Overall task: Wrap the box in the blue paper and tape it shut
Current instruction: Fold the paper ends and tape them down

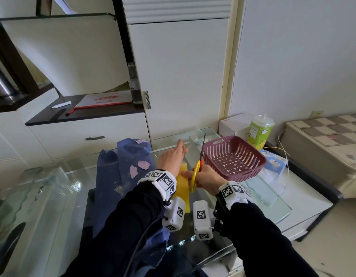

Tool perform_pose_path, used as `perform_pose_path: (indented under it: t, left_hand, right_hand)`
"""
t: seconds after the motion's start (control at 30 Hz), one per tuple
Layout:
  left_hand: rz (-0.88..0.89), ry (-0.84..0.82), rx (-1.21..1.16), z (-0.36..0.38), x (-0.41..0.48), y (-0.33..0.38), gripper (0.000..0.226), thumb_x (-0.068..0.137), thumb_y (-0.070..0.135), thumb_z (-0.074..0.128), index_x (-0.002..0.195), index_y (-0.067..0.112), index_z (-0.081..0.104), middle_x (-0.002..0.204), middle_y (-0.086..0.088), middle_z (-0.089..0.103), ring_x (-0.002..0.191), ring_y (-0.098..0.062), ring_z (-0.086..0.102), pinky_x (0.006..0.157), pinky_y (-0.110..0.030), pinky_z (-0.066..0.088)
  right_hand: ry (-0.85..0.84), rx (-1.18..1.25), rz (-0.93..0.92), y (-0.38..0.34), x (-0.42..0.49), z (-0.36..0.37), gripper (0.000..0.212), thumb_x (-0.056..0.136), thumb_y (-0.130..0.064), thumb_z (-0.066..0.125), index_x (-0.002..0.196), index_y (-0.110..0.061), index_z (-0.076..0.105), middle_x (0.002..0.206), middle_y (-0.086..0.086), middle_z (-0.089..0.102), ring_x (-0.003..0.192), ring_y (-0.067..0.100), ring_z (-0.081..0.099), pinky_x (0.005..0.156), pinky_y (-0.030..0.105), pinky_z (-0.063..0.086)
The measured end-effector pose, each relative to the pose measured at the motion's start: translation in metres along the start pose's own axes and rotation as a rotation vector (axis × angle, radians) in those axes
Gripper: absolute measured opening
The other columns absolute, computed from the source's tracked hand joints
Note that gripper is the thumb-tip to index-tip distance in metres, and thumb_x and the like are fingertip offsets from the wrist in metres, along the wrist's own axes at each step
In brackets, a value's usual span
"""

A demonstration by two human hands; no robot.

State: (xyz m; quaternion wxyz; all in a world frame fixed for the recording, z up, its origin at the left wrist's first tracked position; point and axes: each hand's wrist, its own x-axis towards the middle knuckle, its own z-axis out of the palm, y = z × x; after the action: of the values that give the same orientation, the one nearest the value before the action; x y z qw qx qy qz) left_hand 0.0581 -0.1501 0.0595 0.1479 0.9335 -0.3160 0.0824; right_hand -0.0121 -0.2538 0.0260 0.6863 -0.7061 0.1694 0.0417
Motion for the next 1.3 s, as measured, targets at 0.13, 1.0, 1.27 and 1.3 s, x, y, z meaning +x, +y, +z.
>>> perform_pose_path:
  t: [0.13,1.0,1.27,1.3]
  left_hand:
    - [-0.124,0.066,-0.105,-0.019,0.015,-0.017,0.027,0.102,0.029,0.028,0.11,0.007,0.041,0.094,-0.01,0.061,0.085,-0.033,0.063,0.071,-0.041,0.048]
    - [-0.335,0.064,-0.594,-0.025,0.0,-0.04,0.02,0.1,0.033,0.038,0.098,0.013,0.043,0.107,-0.023,0.059,0.097,-0.039,0.062,0.066,-0.055,0.055]
    - [-0.318,0.083,-0.638,-0.031,-0.005,-0.033,0.017,0.1,0.03,0.039,0.095,0.015,0.041,0.109,-0.021,0.058,0.095,-0.038,0.063,0.061,-0.055,0.056]
    - [-0.319,0.085,-0.65,-0.032,-0.005,-0.033,0.016,0.1,0.03,0.039,0.096,0.014,0.041,0.11,-0.021,0.058,0.096,-0.037,0.063,0.062,-0.054,0.057]
  right_hand:
    - [-0.044,-0.055,0.004,-0.005,0.0,0.008,0.035,0.081,-0.012,0.072,0.057,-0.012,0.047,0.054,0.003,0.057,0.055,0.014,0.058,0.069,0.029,0.052]
    - [0.223,-0.8,0.231,0.033,-0.019,0.008,0.039,0.082,-0.049,0.06,0.073,-0.012,0.051,0.099,0.01,0.069,0.091,0.026,0.066,0.079,0.031,0.054]
    - [0.274,-0.871,0.27,0.045,-0.021,0.012,0.037,0.088,-0.029,0.058,0.118,-0.007,0.053,0.12,0.012,0.058,0.111,0.03,0.058,0.083,0.031,0.047]
    - [0.286,-0.877,0.253,0.045,-0.02,0.015,0.038,0.089,-0.028,0.056,0.123,-0.012,0.053,0.124,0.011,0.057,0.115,0.029,0.056,0.089,0.034,0.048]
